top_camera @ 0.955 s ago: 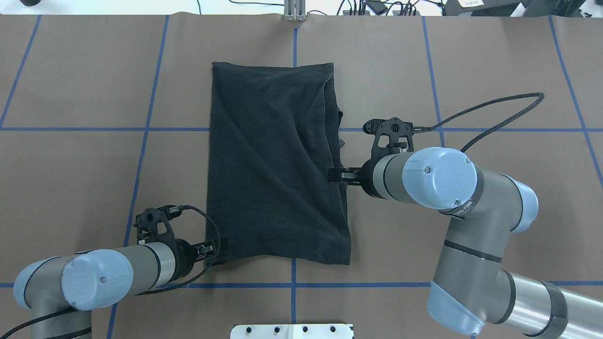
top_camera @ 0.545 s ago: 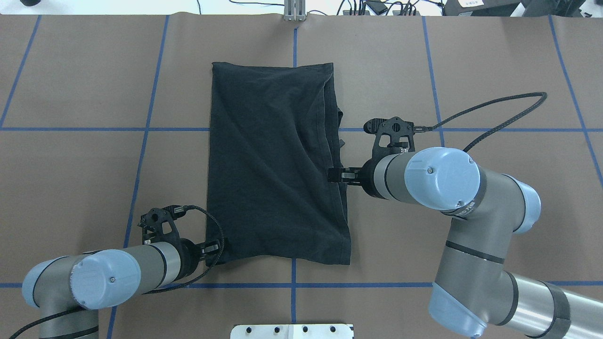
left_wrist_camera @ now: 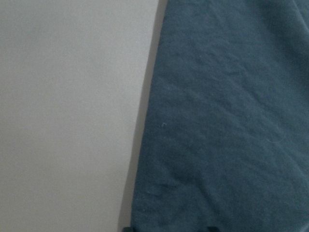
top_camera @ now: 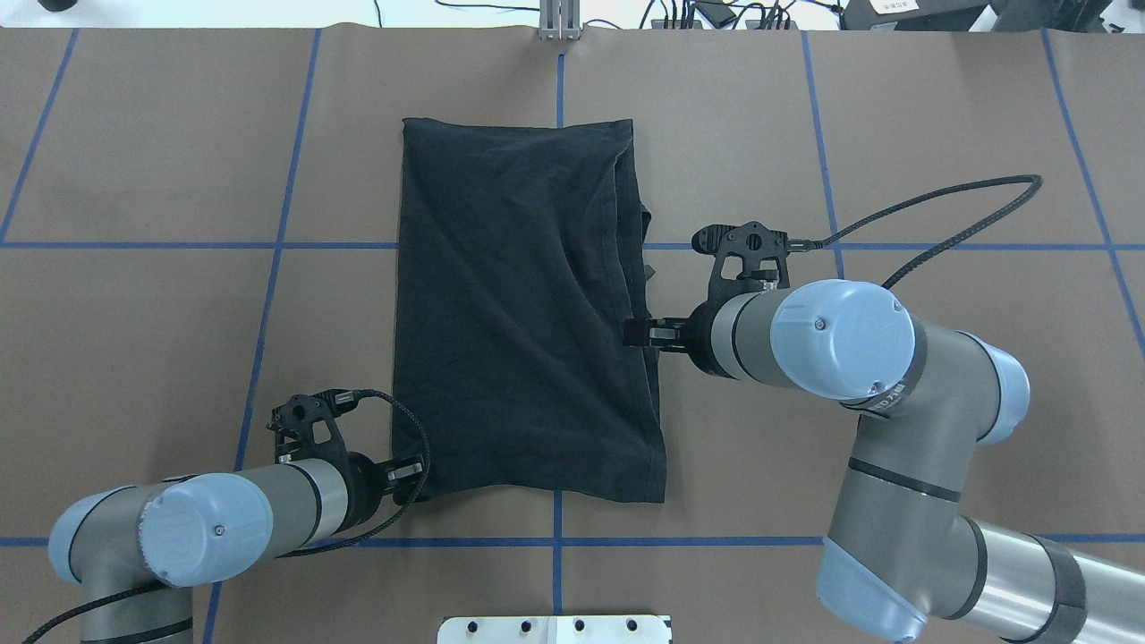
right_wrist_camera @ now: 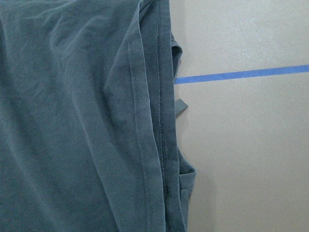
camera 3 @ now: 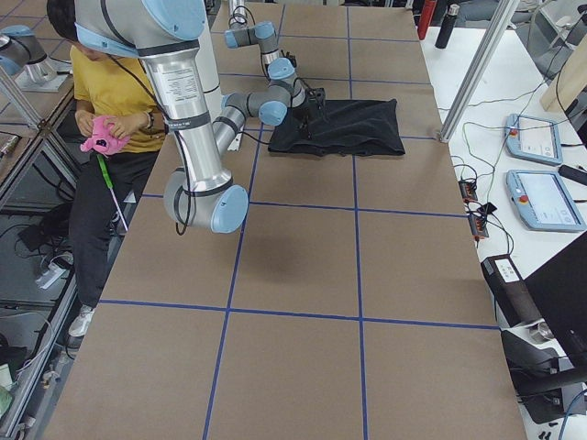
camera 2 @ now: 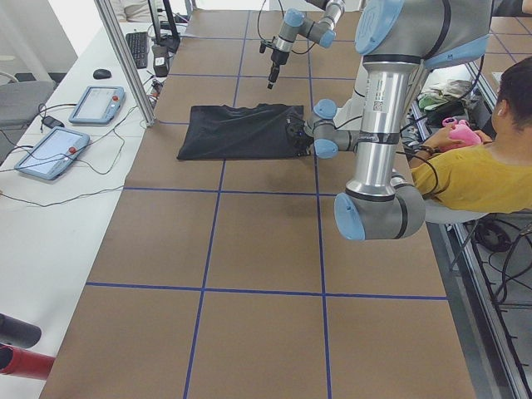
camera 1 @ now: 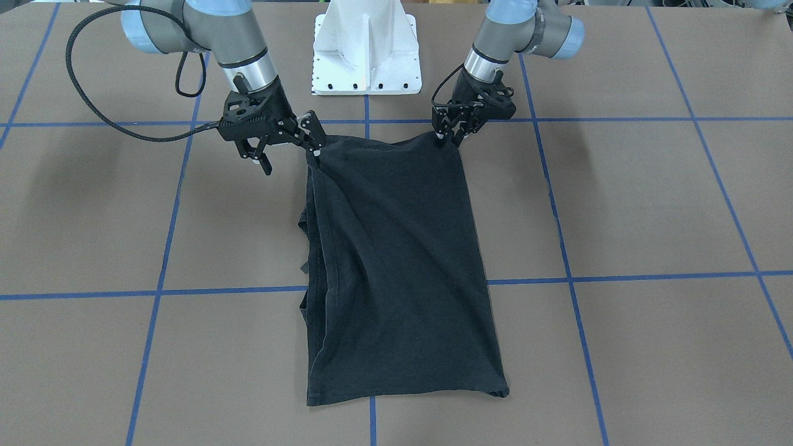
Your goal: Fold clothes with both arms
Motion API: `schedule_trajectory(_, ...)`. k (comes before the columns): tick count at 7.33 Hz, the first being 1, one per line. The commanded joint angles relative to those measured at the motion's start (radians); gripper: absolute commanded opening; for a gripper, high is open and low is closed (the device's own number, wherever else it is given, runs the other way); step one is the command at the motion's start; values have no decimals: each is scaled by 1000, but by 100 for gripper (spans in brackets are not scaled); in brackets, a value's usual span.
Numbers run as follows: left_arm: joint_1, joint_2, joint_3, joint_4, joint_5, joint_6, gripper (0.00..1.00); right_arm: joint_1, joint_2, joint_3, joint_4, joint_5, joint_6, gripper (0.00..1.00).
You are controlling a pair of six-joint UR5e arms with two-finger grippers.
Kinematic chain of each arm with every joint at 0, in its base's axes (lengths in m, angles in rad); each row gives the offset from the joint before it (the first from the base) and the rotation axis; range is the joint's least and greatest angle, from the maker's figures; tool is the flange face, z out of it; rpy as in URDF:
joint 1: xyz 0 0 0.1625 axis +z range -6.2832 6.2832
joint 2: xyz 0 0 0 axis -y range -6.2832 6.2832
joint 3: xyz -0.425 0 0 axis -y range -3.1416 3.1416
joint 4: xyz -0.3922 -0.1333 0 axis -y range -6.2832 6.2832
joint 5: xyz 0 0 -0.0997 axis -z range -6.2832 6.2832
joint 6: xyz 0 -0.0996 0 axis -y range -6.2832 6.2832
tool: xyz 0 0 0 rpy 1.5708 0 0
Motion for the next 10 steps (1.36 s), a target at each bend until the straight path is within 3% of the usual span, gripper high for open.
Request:
schedule_trajectory(1,0,1,-3,0,0,0,35,0,-5,1,0,0,0,100)
schedule_trajectory(9,20,9,-10,3,-2,6,39,0,-10,9,0,-2,0,100)
schedule_trajectory(10,31,9,-12,3,-2,3,32,0,-13,9,0,0,0,100)
